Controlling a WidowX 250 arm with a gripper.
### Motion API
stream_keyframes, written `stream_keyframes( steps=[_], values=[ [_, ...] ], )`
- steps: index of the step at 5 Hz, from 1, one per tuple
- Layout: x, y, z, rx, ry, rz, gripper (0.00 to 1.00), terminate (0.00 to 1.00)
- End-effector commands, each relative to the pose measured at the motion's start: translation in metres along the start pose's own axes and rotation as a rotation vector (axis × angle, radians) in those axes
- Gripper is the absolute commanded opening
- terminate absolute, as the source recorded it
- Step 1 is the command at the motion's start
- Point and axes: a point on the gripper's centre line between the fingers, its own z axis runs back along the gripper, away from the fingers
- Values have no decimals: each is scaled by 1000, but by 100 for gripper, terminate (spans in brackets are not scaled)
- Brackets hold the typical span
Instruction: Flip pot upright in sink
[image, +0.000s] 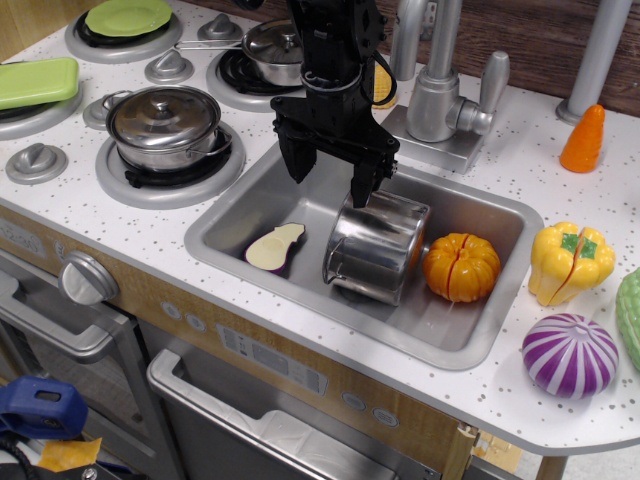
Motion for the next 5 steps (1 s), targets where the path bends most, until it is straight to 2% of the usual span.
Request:
stream_keyframes(
  steps=[1,2,3,4,5],
  values=[
    [0,0,0,0,0,0,100,0],
    [-4,4,-1,-149,-94,37,100,0],
    [-3,5,-1,-251,-165,57,100,0],
    [-5,3,-5,-315,-251,59,100,0],
    [-7,5,-8,-436,-354,75,100,0]
  ],
)
